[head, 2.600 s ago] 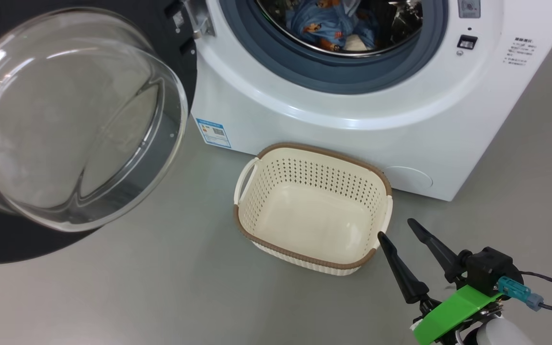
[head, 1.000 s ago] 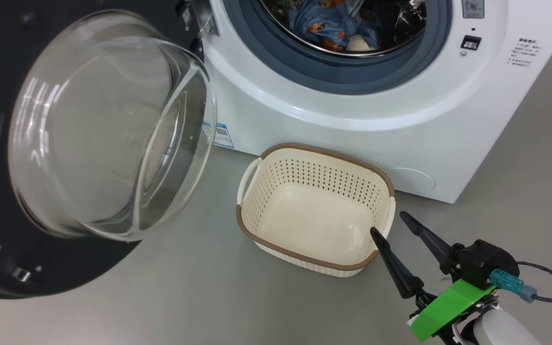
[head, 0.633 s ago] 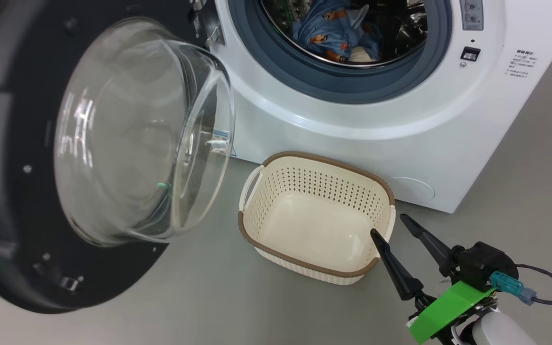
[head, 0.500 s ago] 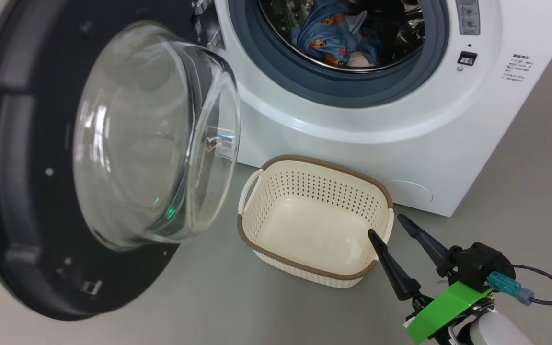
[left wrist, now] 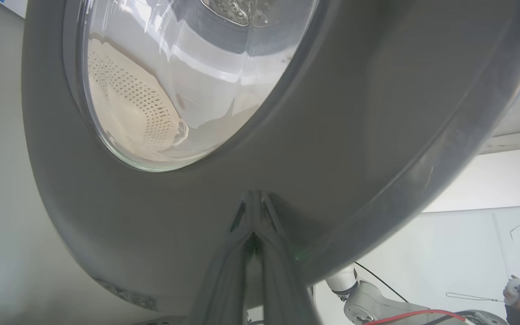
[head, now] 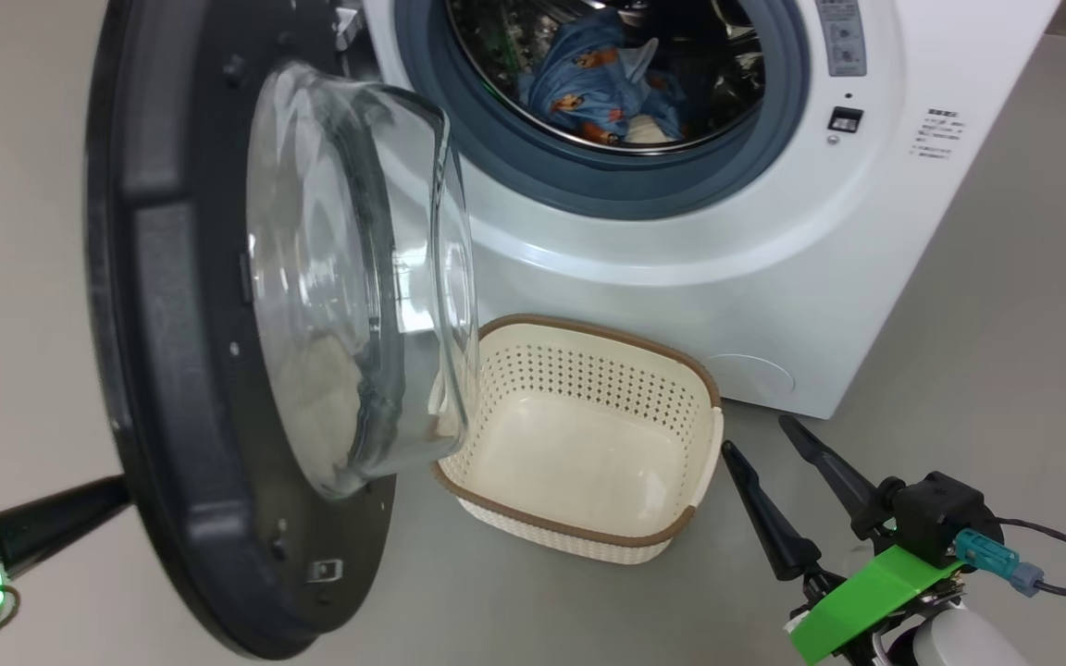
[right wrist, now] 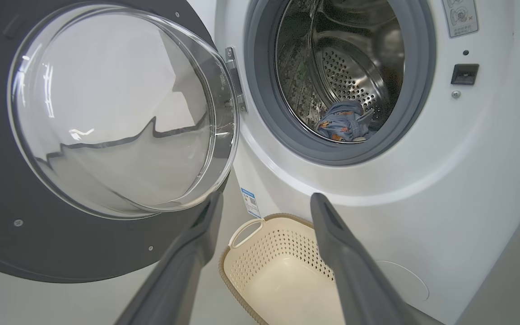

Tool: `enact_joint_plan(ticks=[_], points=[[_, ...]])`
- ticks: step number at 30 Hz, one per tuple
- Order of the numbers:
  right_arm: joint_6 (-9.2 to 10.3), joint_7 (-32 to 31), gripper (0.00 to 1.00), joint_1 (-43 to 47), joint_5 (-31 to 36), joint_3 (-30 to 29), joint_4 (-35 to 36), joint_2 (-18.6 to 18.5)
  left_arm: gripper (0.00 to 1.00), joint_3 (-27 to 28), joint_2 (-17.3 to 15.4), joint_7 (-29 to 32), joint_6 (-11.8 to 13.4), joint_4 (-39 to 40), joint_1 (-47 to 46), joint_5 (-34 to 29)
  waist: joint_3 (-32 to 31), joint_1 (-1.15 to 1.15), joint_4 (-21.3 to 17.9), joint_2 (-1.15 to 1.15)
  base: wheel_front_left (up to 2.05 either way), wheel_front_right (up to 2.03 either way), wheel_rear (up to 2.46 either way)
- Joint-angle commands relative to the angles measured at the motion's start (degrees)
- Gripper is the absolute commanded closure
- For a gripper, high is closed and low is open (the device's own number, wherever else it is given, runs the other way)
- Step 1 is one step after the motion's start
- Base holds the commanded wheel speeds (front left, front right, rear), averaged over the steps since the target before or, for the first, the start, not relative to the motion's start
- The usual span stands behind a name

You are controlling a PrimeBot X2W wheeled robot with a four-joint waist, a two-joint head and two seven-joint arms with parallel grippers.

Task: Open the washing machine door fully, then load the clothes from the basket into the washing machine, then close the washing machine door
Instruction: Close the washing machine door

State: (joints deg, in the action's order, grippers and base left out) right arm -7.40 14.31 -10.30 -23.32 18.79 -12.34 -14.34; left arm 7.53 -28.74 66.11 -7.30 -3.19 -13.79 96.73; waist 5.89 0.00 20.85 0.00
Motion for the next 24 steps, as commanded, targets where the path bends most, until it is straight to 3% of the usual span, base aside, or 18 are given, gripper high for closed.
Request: enact_joint_plan(ticks=[1, 24], points=[[-0.09, 0.7, 0.0, 0.2, 0.1, 0.7, 1.6, 0.2, 1.0, 2.0, -2.0, 0.8, -0.2, 2.4, -1.1, 0.8, -0.1, 0.0, -0.9, 0.0, 0.0, 0.0, 0.0], [-0.09, 0.7, 0.0, -1.2, 1.1, -2.7, 3.0, 2.8, 1.0, -4.3, 4.2, 3.1, -0.2, 9.9, -7.6, 0.8, 2.5, 0.0, -14.1, 0.0, 0.0, 0.0, 0.0]])
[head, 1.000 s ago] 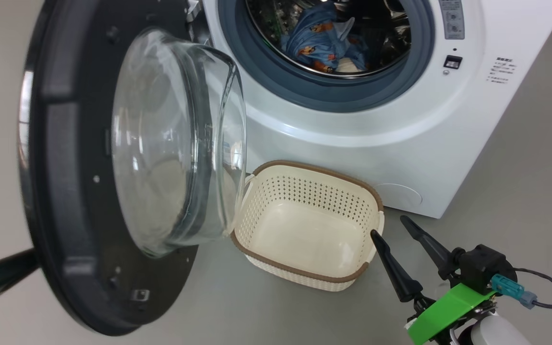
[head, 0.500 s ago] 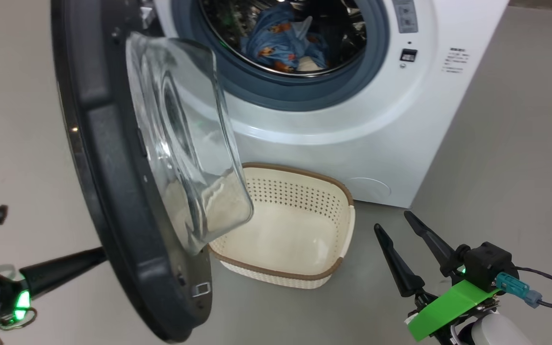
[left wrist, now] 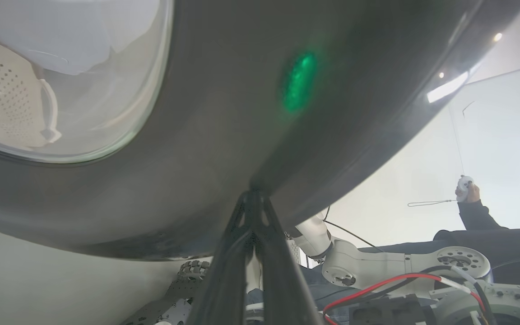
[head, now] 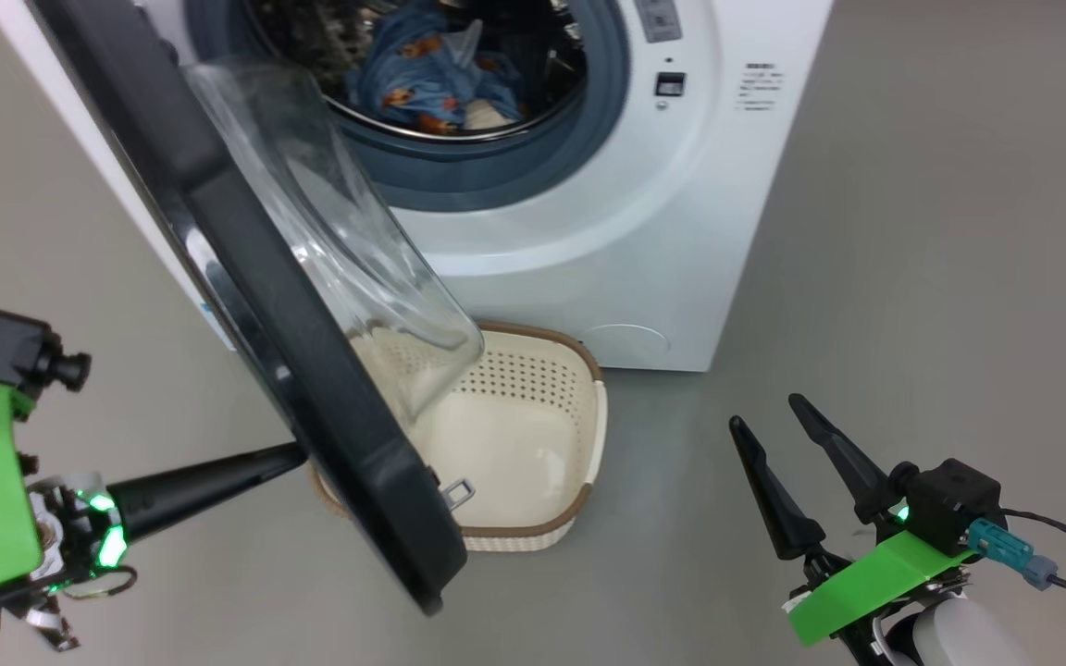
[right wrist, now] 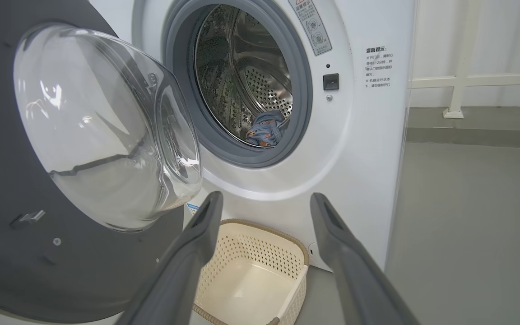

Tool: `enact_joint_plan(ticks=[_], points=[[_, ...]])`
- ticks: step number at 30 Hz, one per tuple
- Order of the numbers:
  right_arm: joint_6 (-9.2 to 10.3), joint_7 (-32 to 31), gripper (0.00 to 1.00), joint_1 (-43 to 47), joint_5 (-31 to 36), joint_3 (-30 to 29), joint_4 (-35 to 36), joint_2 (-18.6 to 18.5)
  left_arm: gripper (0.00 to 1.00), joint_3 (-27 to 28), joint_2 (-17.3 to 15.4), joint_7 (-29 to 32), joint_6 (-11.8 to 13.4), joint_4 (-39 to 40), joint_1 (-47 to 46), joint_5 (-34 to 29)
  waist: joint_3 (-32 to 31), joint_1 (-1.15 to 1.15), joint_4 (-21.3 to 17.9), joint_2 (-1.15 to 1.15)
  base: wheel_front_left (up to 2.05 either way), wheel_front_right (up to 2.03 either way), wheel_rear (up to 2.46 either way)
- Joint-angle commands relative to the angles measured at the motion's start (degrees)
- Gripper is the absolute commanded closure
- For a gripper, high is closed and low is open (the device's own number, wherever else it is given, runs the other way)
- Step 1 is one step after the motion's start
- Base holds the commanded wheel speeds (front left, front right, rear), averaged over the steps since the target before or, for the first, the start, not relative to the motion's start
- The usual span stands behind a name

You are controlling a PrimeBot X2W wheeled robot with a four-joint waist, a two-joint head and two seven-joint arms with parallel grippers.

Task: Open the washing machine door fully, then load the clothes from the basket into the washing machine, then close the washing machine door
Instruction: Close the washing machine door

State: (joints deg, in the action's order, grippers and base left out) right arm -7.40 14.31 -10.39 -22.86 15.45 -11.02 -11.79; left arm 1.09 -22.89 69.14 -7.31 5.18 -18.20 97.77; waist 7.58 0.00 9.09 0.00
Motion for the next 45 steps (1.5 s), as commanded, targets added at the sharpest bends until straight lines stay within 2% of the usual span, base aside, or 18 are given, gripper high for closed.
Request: enact_joint_plan(ticks=[1, 18, 24, 34, 35, 38, 39, 41, 42, 45], points=[[-0.09, 0.7, 0.0, -1.2, 0.7, 0.5, 1.8, 0.3, 1.0, 1.9, -1.5, 0.0, -0.2, 1.3, -3.8, -0.5, 0.9, 0.0, -2.9, 0.0, 0.0, 0.0, 0.0], [-0.09, 0.7, 0.0, -2.1, 1.0, -1.7, 2.6, 1.6, 1.0, -0.2, 2.2, -5.2, -0.2, -3.6, -10.9, -7.0, 3.2, 0.0, -11.3, 0.0, 0.0, 0.0, 0.0], [-0.09, 0.7, 0.0, -1.8, 1.1, -2.2, 2.5, 1.7, 1.0, -0.2, 2.2, -6.7, -0.2, -5.5, -11.4, -9.0, 2.9, 0.0, -11.6, 0.0, 0.0, 0.0, 0.0], [-0.09, 0.7, 0.0, -0.7, 1.1, -1.8, 1.9, 1.4, 0.99, 0.8, 1.1, -8.9, -0.2, -6.6, -5.1, -11.2, 0.6, 0.0, -9.0, 0.0, 0.0, 0.0, 0.0], [-0.09, 0.7, 0.0, -0.6, 1.1, -1.8, 1.8, 1.3, 0.92, 1.0, 1.0, -9.6, -0.2, -6.7, -4.3, -11.6, 0.3, 0.0, -8.8, 0.0, 0.0, 0.0, 0.0], [-0.09, 0.7, 0.0, -0.3, 0.9, -1.6, 1.6, 1.2, 0.63, 1.9, 1.4, -11.6, -0.2, -7.1, -1.8, -11.7, -0.4, 0.0, -8.5, 0.0, 0.0, 0.0, 0.0], [-0.09, 0.7, 0.0, -0.2, 0.9, -1.5, 1.6, 1.1, 0.5, 2.2, 1.6, -12.5, -0.2, -7.2, -1.0, -11.8, -0.6, 0.0, -8.4, 0.0, 0.0, 0.0, 0.0], [-0.09, 0.7, 0.0, 0.1, 0.8, -1.5, 1.5, 1.0, 0.09, 2.6, 1.7, -14.2, -0.2, -7.1, 0.9, -12.4, -1.0, 0.0, -8.3, 0.0, 0.0, 0.0, 0.0], [-0.09, 0.7, 0.0, 0.3, 0.8, -1.5, 1.5, 1.0, 0.0, 2.9, 1.8, -15.3, -0.2, -7.1, 1.9, -13.0, -1.2, 0.0, -8.3, 0.0, 0.0, 0.0, 0.0], [-0.09, 0.7, 0.0, 0.6, 0.6, -1.3, 1.6, 0.7, 0.0, 3.2, 2.0, -18.7, -0.2, -7.0, 4.7, -14.4, -1.6, 0.0, -8.3, 0.0, 0.0, 0.0, 0.0]])
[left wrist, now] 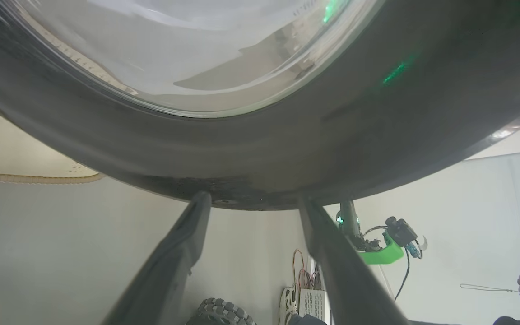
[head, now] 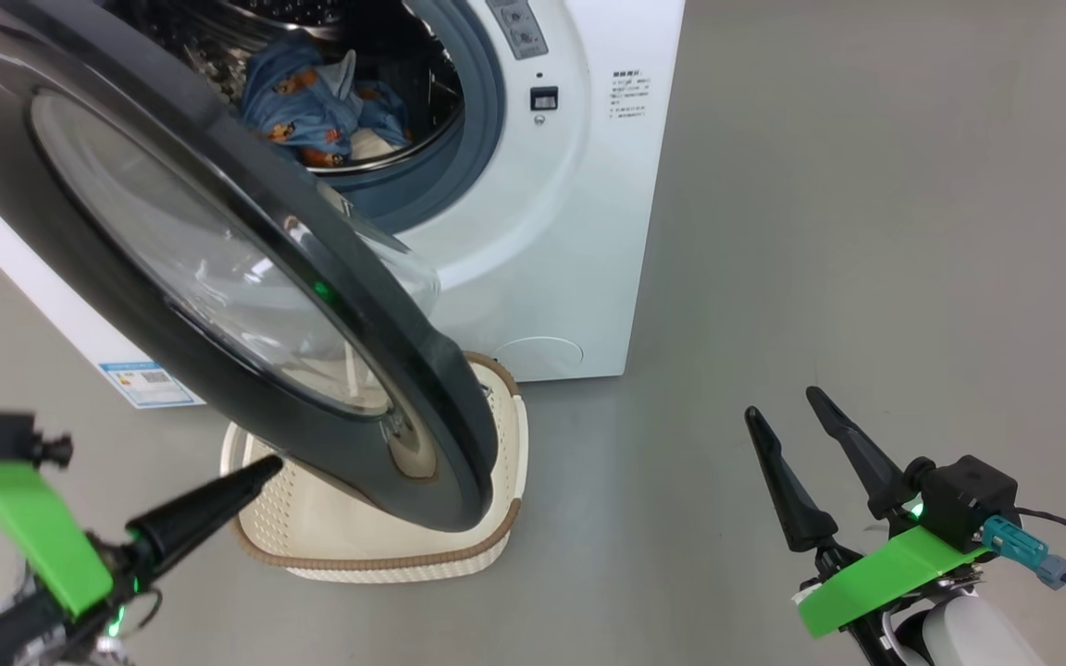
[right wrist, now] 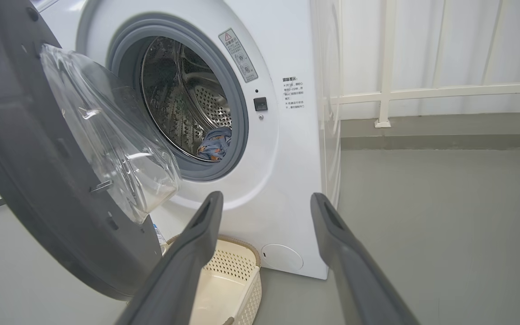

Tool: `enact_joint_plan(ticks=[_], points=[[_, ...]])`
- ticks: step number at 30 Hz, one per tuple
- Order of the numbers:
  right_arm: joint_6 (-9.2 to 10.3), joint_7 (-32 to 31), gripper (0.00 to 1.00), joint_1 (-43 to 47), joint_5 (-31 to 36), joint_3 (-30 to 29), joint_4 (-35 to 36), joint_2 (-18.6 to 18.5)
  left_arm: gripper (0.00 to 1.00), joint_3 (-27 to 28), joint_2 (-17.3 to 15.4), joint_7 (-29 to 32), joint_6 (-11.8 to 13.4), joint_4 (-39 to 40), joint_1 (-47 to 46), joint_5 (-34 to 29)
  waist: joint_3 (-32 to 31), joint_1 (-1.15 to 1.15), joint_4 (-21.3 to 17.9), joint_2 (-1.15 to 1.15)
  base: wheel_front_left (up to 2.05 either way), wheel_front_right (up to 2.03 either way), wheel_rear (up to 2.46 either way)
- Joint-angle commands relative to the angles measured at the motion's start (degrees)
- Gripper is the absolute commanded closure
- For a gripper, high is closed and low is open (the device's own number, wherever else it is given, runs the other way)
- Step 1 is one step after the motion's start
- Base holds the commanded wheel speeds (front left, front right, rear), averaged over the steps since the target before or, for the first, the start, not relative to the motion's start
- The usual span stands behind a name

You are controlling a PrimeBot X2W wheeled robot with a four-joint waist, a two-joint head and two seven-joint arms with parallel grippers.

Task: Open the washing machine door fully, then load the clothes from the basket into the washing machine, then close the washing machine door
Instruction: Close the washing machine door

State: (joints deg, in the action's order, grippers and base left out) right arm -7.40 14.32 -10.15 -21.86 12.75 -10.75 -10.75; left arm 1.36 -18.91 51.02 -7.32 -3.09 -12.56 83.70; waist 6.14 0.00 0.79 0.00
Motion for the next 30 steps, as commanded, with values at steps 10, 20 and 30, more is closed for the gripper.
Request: enact_joint_plan(ticks=[10, 20, 30], points=[[-0.09, 0.7, 0.0, 1.3, -0.6, 1.0, 1.6, -1.2, 0.0, 3.8, -0.5, -13.7, -0.2, -0.3, 5.0, -3.1, 0.4, 0.0, -1.2, 0.0, 0.0, 0.0, 0.0], [-0.09, 0.7, 0.0, 2.2, -0.4, -1.0, 1.3, -1.9, 0.0, -1.4, -0.8, -36.2, -0.2, -2.1, 9.0, -8.5, 1.1, 0.0, -3.1, 0.0, 0.0, 0.0, 0.0], [-0.09, 0.7, 0.0, 2.8, -0.4, -2.8, 0.6, -2.0, 0.0, -13.3, -7.0, -62.6, -0.2, -9.4, 9.2, -18.4, 1.3, 0.0, -4.8, 0.0, 0.0, 0.0, 0.0]])
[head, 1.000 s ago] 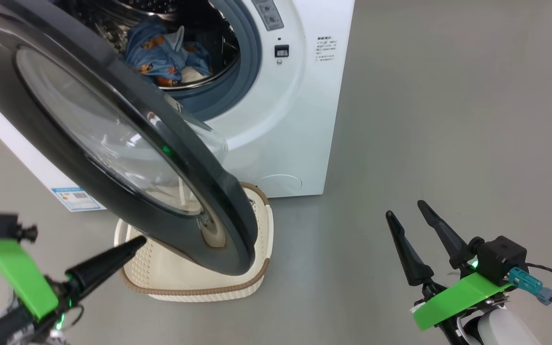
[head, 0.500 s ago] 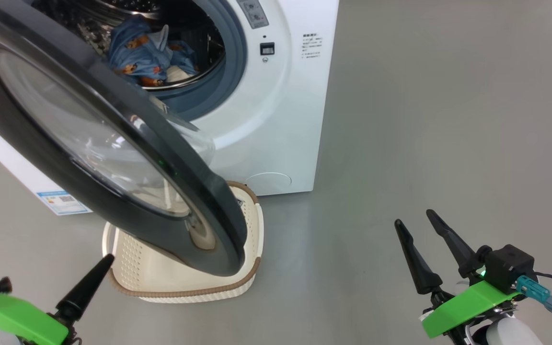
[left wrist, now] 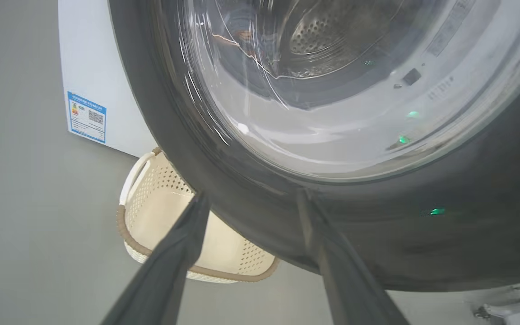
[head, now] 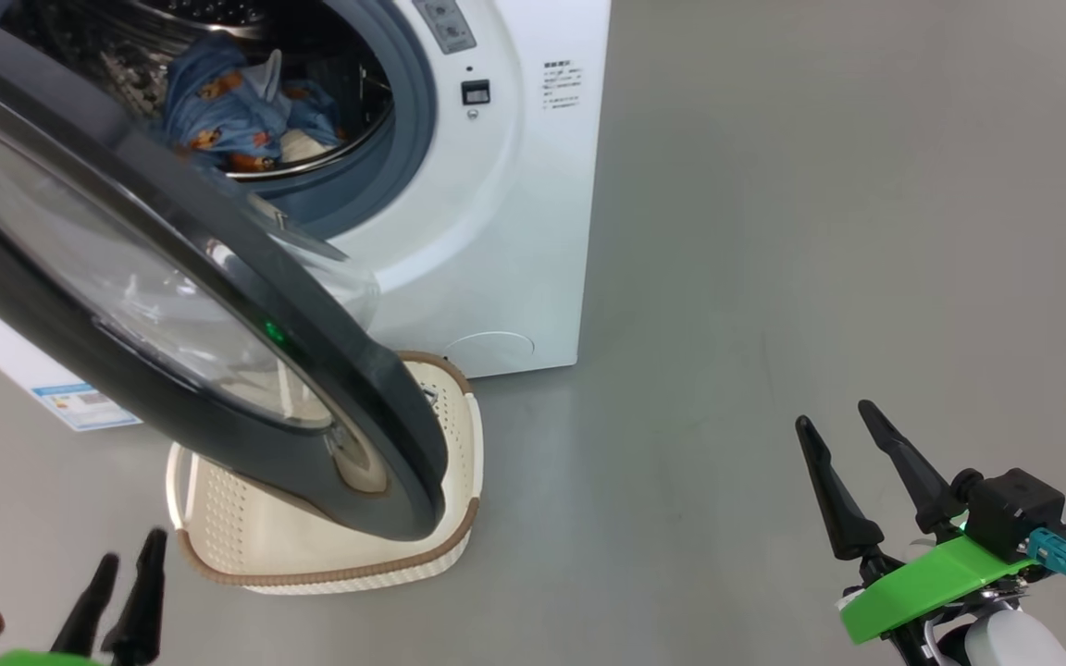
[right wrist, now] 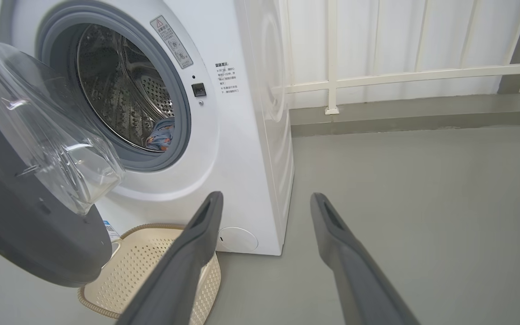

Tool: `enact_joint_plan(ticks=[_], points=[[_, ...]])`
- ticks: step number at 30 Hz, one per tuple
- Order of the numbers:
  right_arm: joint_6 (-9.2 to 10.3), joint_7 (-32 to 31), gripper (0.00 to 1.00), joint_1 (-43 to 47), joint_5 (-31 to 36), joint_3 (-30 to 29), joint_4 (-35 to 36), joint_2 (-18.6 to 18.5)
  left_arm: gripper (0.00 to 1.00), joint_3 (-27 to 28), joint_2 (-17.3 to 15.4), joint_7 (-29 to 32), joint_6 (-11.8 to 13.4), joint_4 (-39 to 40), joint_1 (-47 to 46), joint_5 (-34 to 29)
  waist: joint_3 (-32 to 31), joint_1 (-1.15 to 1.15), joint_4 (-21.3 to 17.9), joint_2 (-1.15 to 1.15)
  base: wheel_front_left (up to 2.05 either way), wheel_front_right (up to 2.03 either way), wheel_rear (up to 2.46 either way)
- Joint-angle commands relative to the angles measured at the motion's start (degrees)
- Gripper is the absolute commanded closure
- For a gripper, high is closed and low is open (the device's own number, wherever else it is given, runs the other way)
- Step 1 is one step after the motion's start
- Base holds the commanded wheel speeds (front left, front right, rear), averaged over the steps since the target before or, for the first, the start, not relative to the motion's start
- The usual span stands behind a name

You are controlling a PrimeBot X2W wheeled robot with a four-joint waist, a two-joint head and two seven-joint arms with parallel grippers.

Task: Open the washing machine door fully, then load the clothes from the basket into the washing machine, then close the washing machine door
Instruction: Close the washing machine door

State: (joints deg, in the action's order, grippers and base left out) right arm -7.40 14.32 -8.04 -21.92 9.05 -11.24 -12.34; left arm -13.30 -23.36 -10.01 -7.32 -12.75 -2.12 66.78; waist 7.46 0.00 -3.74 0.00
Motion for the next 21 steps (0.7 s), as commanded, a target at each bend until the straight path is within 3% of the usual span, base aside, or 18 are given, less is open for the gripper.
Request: enact_joint_plan(ticks=[1, 4, 6, 13, 21], points=[[-0.09, 0.7, 0.0, 0.7, -0.3, 0.8, 1.0, -0.3, 0.0, 0.3, -3.2, -3.1, -0.2, -1.0, -1.6, -3.1, -0.1, 0.0, -0.5, 0.0, 0.0, 0.0, 0.0], [-0.09, 0.7, 0.0, 0.9, -0.3, 0.4, 0.9, -0.2, 0.0, -0.7, -3.6, -4.8, -0.2, -4.3, -2.6, -7.9, -0.1, 0.0, -0.9, 0.0, 0.0, 0.0, 0.0], [-0.09, 0.7, 0.0, 1.0, -0.3, 0.0, 1.0, -0.2, 0.0, 2.2, -2.4, -4.9, -0.2, -4.5, -3.4, -12.9, 0.0, 0.0, -1.0, 0.0, 0.0, 0.0, 0.0], [-0.09, 0.7, 0.0, 1.2, -0.1, -1.2, 1.4, -0.1, 0.0, 16.0, 6.0, -5.0, -0.2, 2.0, -1.7, -33.1, 0.6, 0.0, -1.5, 0.0, 0.0, 0.0, 0.0], [-0.09, 0.7, 0.0, 1.3, 0.0, -1.6, 1.4, 0.2, 0.0, 19.2, 10.5, -5.0, -0.2, 4.9, 0.8, -41.7, 0.6, 0.0, -1.5, 0.0, 0.0, 0.0, 0.0]])
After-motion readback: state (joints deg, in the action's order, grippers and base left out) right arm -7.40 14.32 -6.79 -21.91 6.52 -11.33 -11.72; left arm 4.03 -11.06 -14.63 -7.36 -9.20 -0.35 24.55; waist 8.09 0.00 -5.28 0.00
